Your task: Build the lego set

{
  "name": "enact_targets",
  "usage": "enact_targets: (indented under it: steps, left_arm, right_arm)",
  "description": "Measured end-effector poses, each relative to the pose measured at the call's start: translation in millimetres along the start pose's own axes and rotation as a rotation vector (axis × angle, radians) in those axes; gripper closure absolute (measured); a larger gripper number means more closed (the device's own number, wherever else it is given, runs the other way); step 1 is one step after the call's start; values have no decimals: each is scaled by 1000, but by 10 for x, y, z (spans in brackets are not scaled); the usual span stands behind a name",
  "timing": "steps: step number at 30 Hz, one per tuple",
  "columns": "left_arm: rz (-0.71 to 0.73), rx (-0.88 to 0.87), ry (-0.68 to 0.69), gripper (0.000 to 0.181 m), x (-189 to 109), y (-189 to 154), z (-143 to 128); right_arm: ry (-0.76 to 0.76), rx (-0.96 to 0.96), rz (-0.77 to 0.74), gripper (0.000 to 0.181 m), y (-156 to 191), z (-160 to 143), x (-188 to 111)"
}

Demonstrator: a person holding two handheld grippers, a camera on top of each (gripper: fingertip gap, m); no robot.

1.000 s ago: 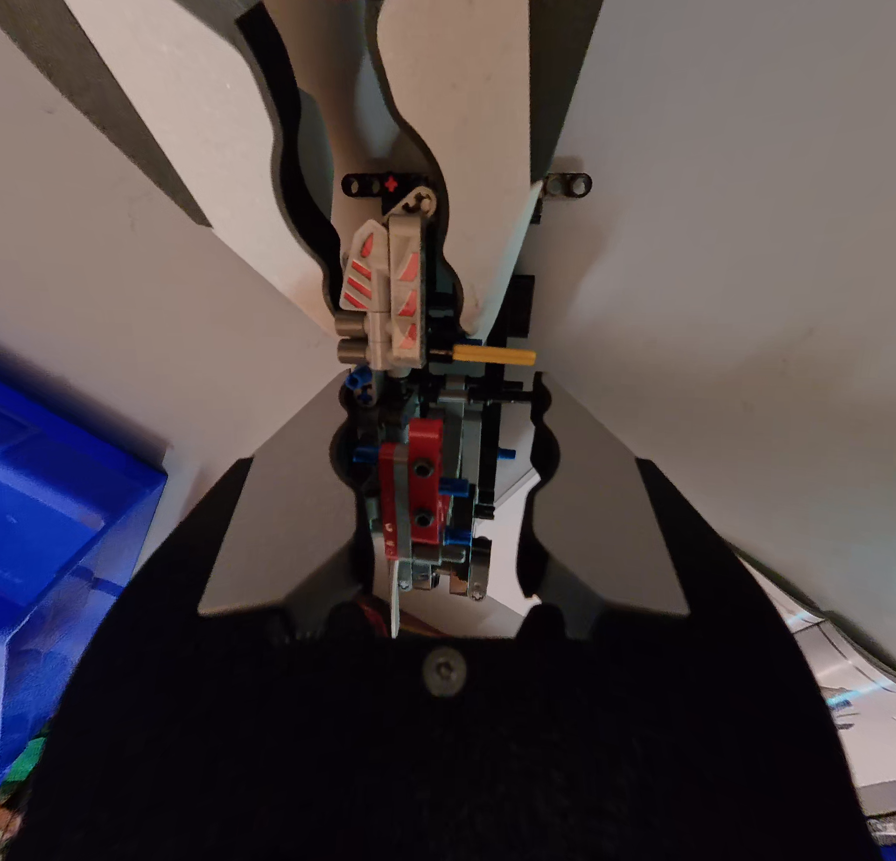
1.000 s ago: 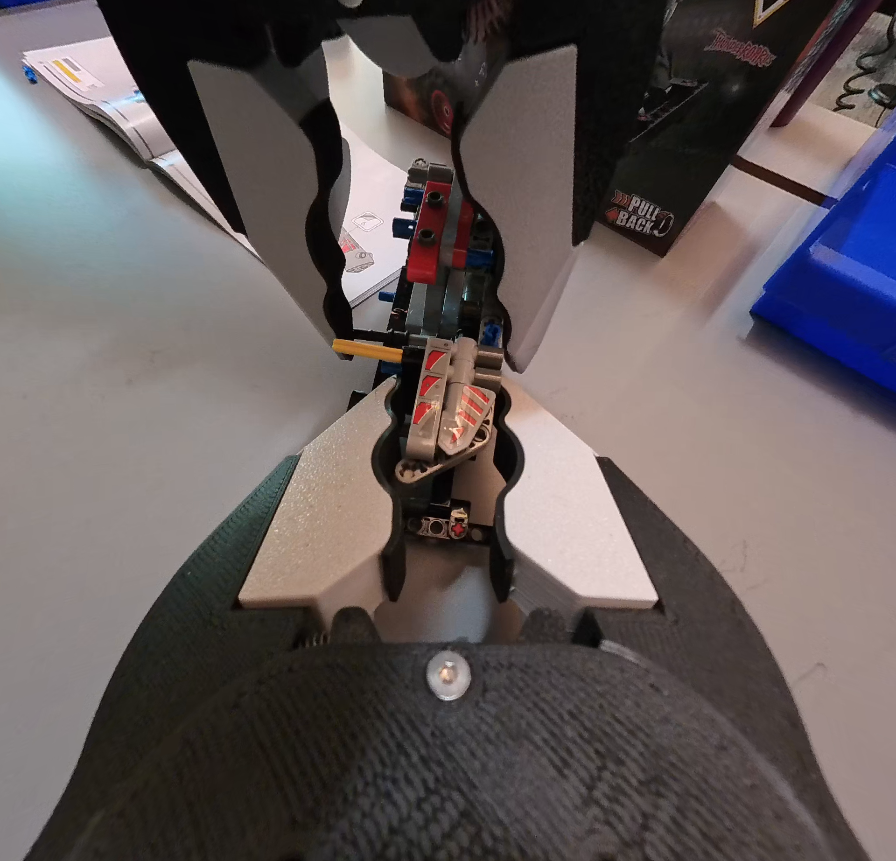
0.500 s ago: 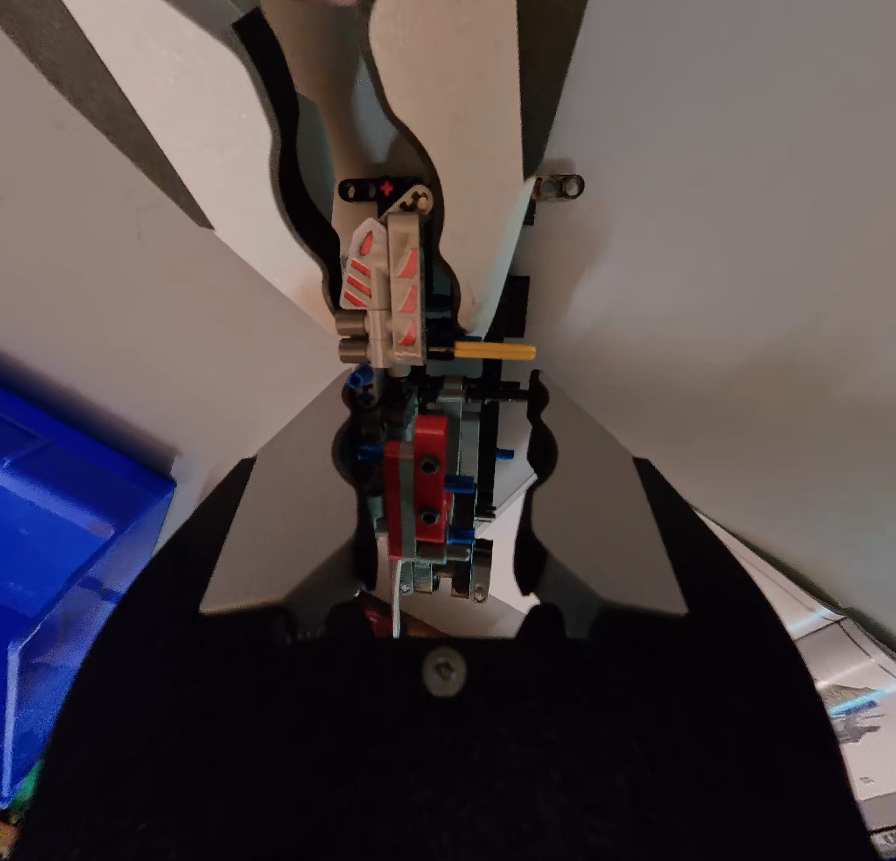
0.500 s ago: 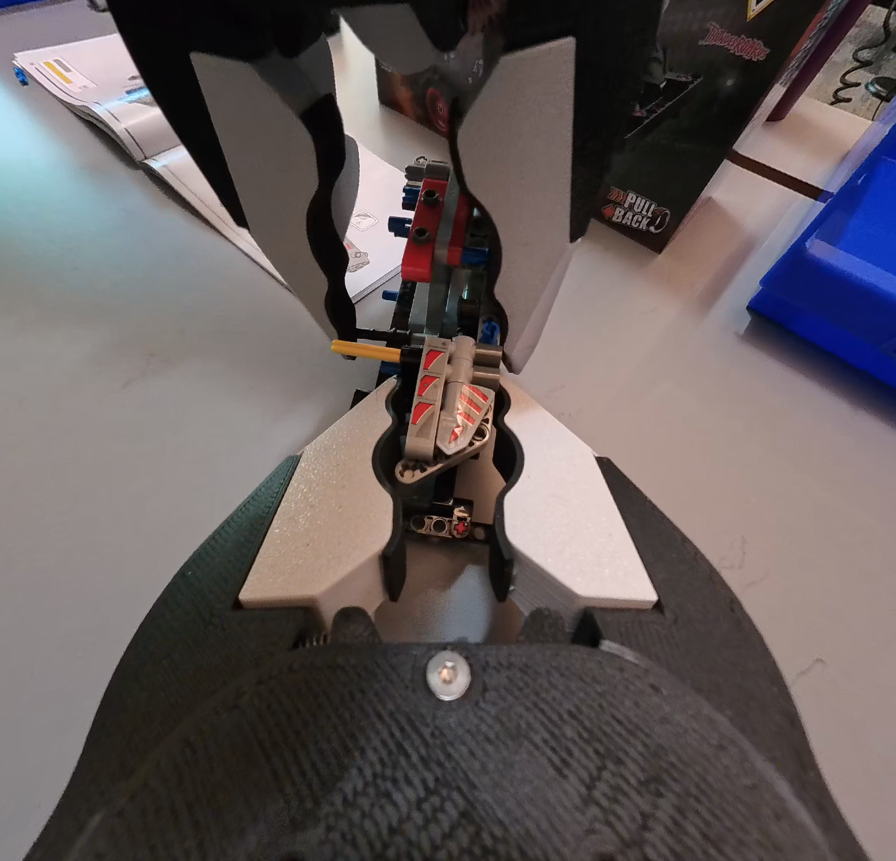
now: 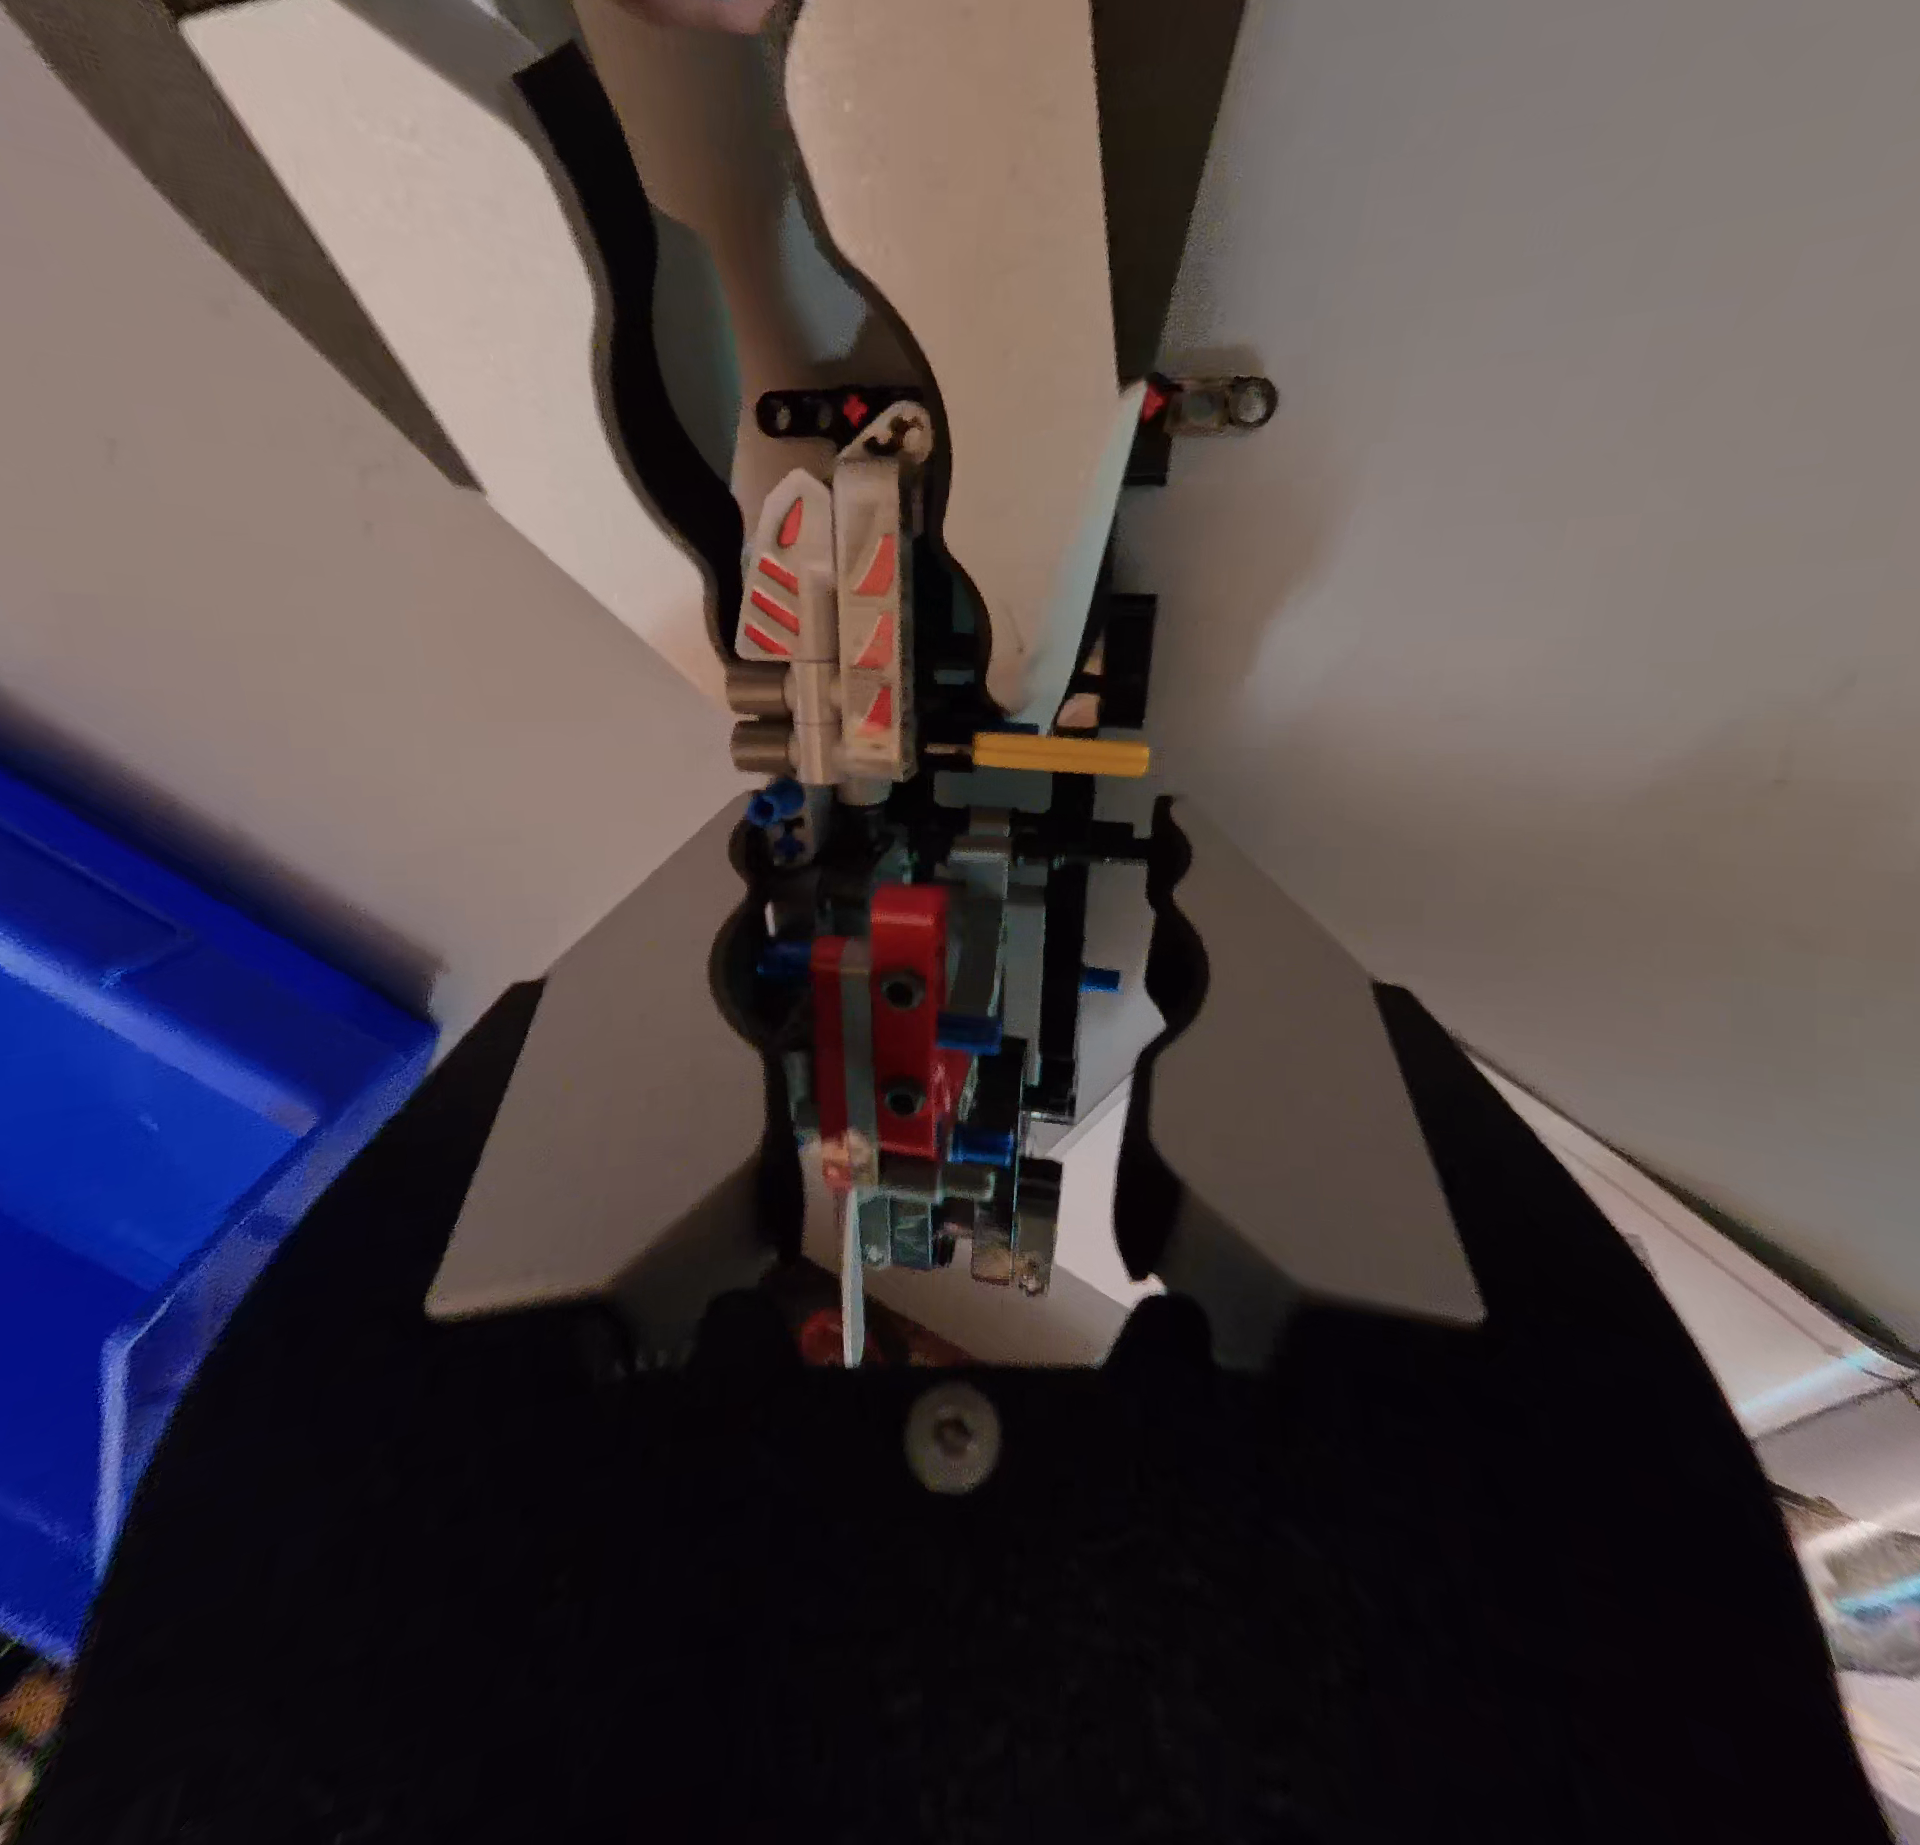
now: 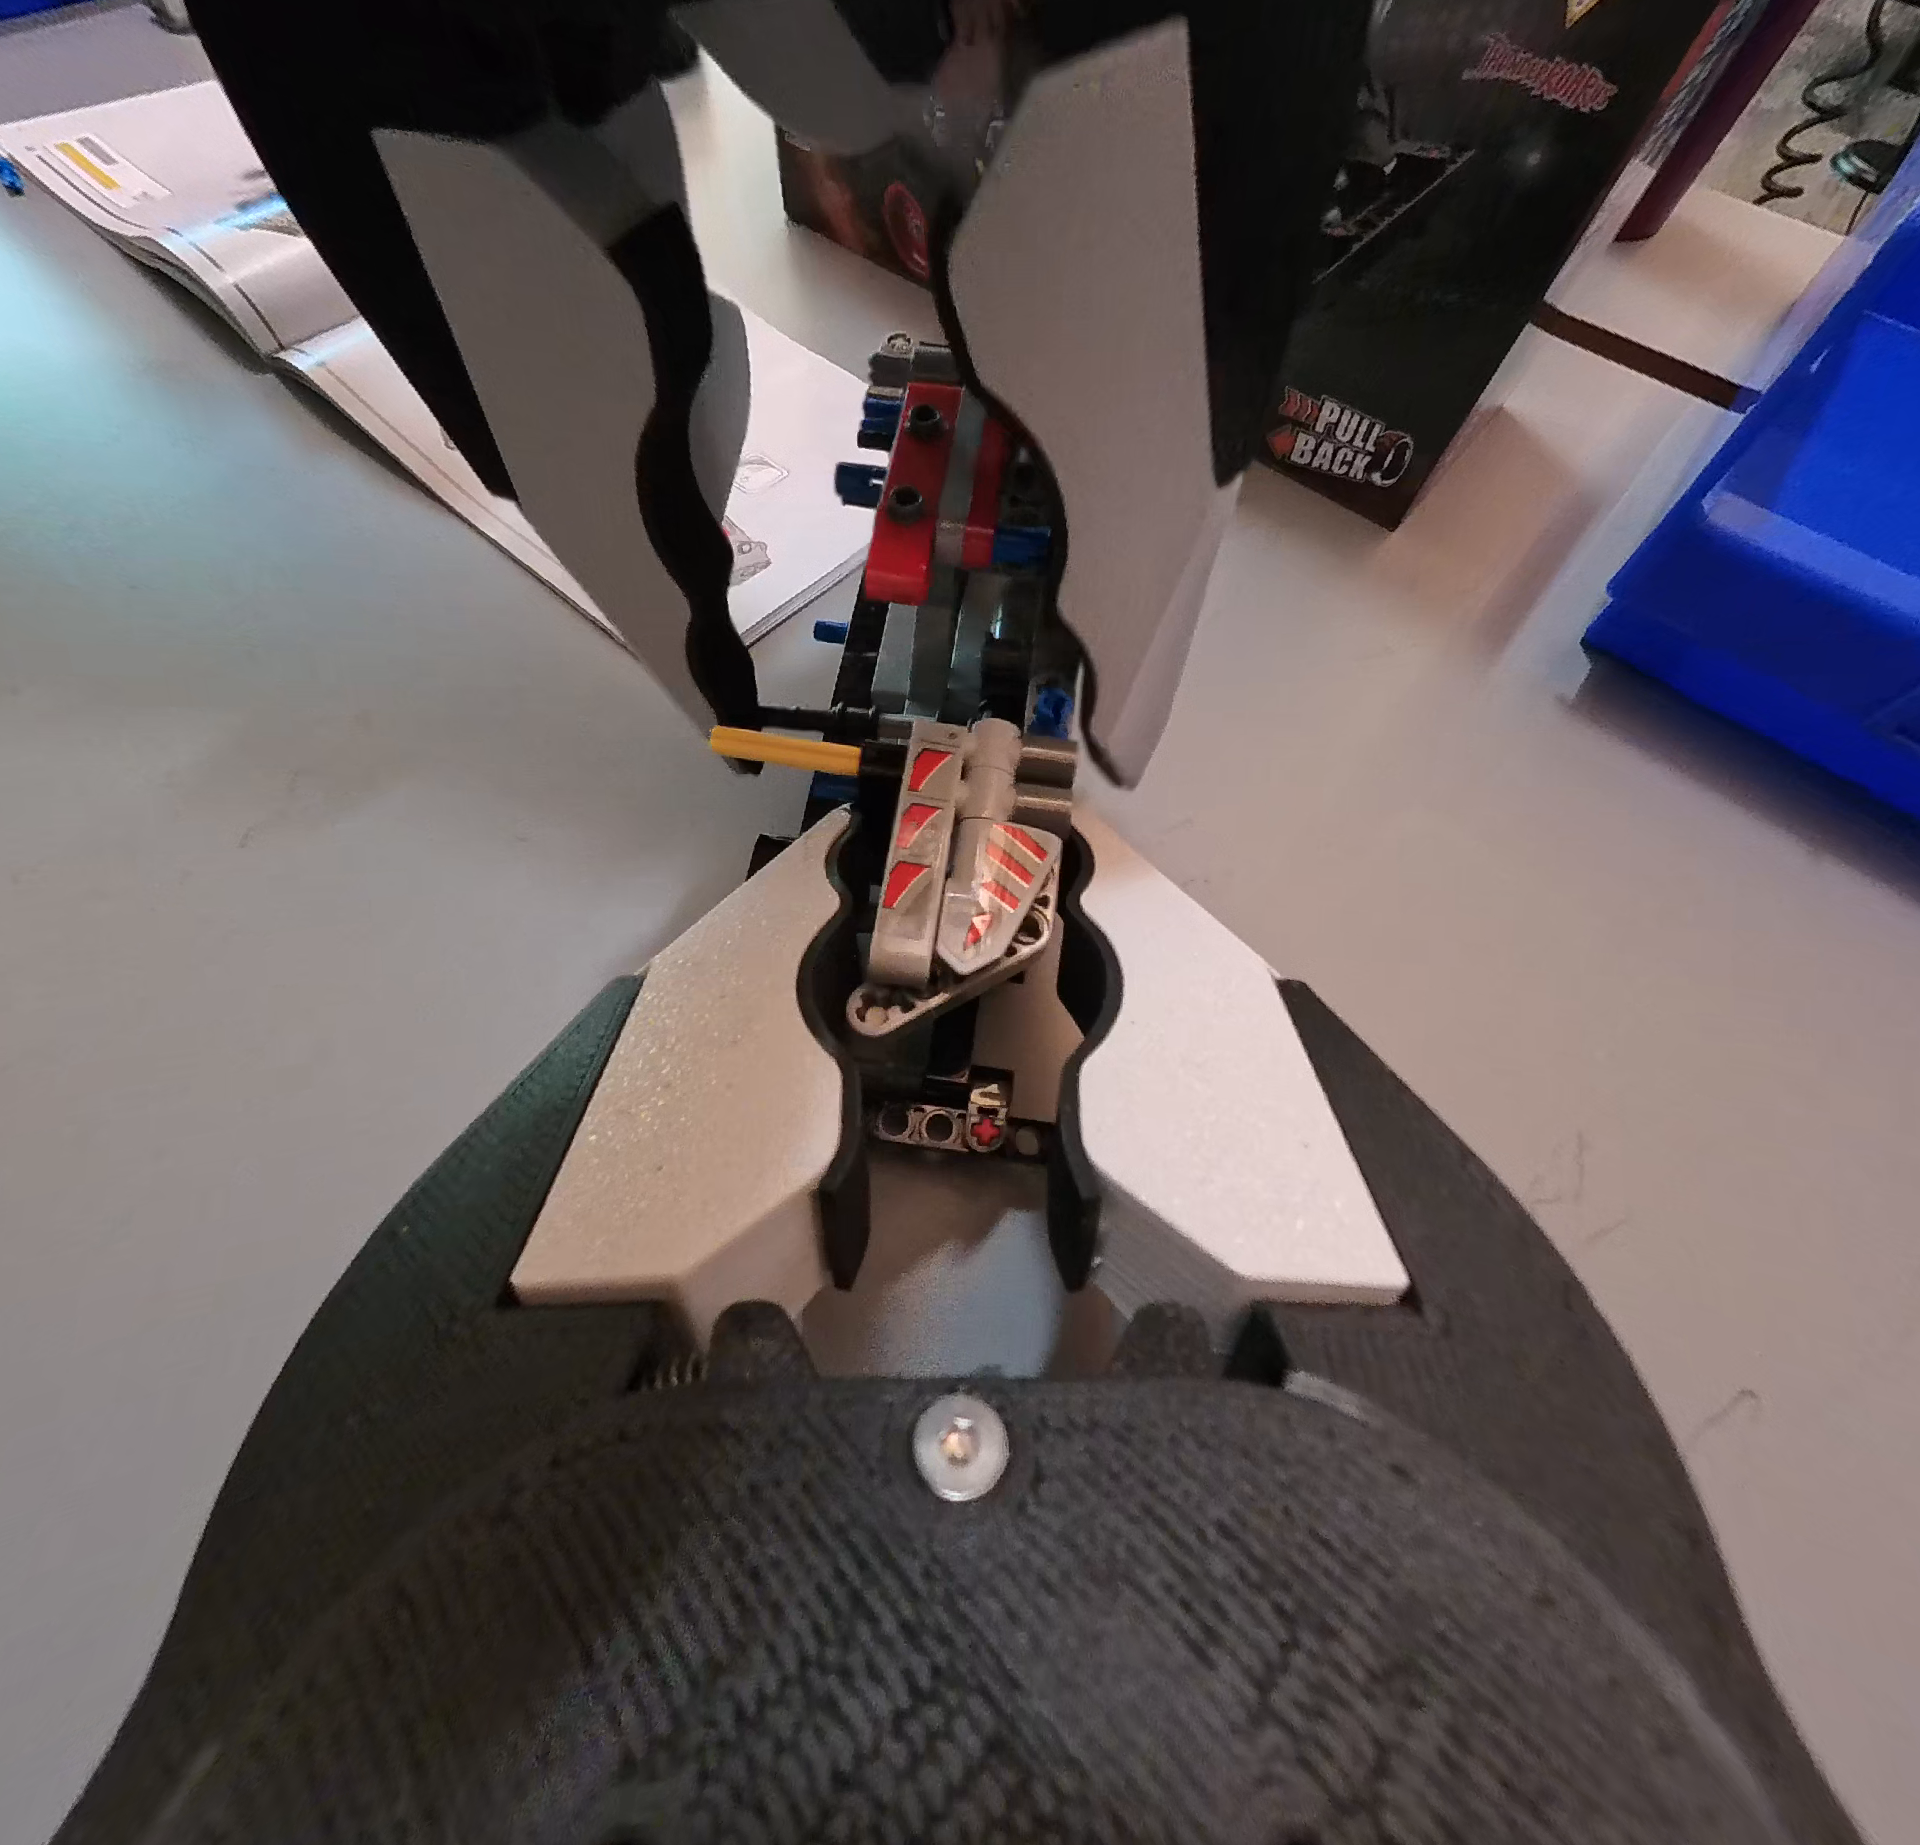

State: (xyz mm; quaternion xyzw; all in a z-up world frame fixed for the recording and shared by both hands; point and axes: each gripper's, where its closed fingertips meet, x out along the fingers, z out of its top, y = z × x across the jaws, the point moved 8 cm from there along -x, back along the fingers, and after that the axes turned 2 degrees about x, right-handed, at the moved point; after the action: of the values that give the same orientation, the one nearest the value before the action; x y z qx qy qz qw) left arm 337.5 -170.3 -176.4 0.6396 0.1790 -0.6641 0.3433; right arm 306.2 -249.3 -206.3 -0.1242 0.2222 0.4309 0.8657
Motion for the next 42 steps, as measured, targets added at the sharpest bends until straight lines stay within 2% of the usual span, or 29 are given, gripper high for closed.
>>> enact_targets:
  steps: [3, 7, 10, 12, 16, 18, 21, 23, 24, 26, 29, 31, 33, 36, 39, 42]
  left_arm:
    - [108, -44, -18, 100, -169, 11, -35]
    - [304, -270, -158, 100, -622, -159, -122]
    - [503, -558, -238, 123, -817, -485, -310]
    - [608, -749, -287, 137, -760, -752, -453]
    - [583, -1000, -426, 147, -363, -1180, -500]
    - [546, -1025, -526, 148, -228, -1305, -413]
    - [503, -1020, -556, 152, -103, -1427, -355]
    - [490, -1006, -509, 151, -69, -1482, -380]
    - [494, -990, -506, 151, -71, -1504, -391]
    - [493, -958, -547, 152, -91, -1543, -389]
    - [510, -925, -529, 154, -106, -1578, -464]
    - [508, -872, -544, 159, -122, -1574, -495]
    - [516, -835, -530, 160, -127, -1545, -544]
    - [494, -759, -573, 163, -134, -1472, -571]
    - [458, -720, -600, 162, -97, -1408, -613]
    - [427, -705, -672, 164, -90, -1383, -635]
  right_arm:
    - [-1, -10, -14, 148, 5, 0, -4]
    - [-1, 2, -14, 148, 12, -7, -18]
    - [11, 60, -14, 148, 16, -8, -25]
    - [46, 104, -27, 148, 36, 5, -27]
    - [112, 145, -116, 148, 202, 48, -22]
    - [84, 203, -151, 147, 368, 34, -28]
    - [46, 294, -167, 140, 660, 23, -69]
    - [33, 282, -65, 129, 953, 48, -70]
    - [25, 255, 6, 136, 1116, 64, -76]
    - [41, 187, 81, 136, 1348, 75, -131]
    - [84, 105, -92, 144, 1229, 19, -312]
    - [41, 132, -154, 152, 1046, 2, -383]
    - [-21, 186, -105, 160, 923, 0, -350]
    - [-68, 135, -33, 161, 814, -15, -208]
    - [-42, 27, 1, 164, 804, 22, -92]
    - [1, 71, 6, 166, 733, 16, -62]
